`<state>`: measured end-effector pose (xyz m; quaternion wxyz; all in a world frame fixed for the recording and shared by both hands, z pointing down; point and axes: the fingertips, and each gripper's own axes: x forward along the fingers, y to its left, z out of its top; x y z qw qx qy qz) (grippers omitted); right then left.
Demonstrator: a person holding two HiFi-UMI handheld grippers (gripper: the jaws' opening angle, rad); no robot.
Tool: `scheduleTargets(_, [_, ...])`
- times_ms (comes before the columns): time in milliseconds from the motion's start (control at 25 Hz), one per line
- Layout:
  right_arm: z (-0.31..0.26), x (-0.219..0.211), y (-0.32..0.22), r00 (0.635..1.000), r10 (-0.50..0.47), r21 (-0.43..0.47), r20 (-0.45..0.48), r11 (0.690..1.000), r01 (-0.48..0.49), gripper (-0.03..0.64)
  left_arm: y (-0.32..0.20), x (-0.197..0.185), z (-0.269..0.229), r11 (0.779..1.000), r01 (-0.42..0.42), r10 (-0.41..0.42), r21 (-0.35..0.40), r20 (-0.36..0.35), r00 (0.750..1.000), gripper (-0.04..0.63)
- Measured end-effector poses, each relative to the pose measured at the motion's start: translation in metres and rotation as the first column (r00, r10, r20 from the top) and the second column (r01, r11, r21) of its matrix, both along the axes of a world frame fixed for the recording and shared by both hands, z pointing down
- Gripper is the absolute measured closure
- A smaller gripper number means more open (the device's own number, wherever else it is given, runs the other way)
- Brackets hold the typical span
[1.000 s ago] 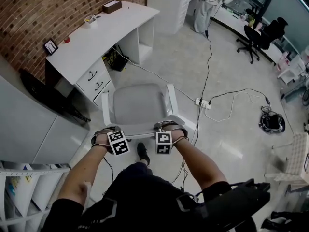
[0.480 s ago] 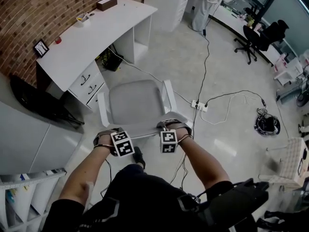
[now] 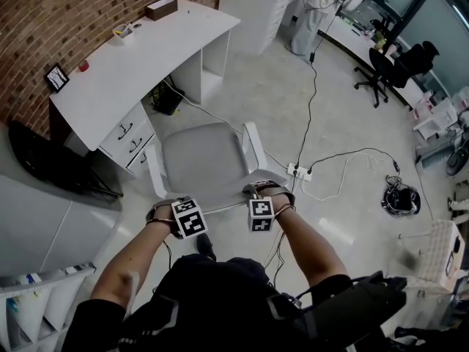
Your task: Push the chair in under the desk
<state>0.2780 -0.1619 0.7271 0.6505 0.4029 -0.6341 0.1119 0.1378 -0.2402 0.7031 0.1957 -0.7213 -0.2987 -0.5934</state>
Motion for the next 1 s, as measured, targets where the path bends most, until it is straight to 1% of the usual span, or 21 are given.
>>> scheduleTargets(160, [0.000, 0.019, -0.003, 1.000, -0.022, -0.015, 0.002, 1.000, 0.022, 0.565, -0.002, 0.018, -0.001, 0.999, 0.033, -0.032, 0.021, -0.019, 0.999, 0.511])
scheduleTargets(320, [-0.002, 0.039, -0.007, 0.999, -0.052, -0.018, 0.001, 0.998, 0.052, 0.568, -0.001, 0.036, -0.003, 0.998, 0.058, -0.057, 0.010, -0.026, 0.998, 0.509])
scheduleTargets(520, [0.001, 0.061, -0.016, 0.995, -0.096, -0.015, 0.004, 0.995, 0.096, 0.575, -0.006, 0.057, 0.000, 0.995, 0.093, -0.092, 0.022, -0.027, 0.995, 0.511])
scheduleTargets(1000, [0.002, 0.129, -0.042, 0.978, -0.208, -0.024, 0.011, 0.978, 0.208, 0.584, -0.020, 0.119, 0.003, 0.972, 0.226, -0.226, 0.068, -0.014, 0.974, 0.509])
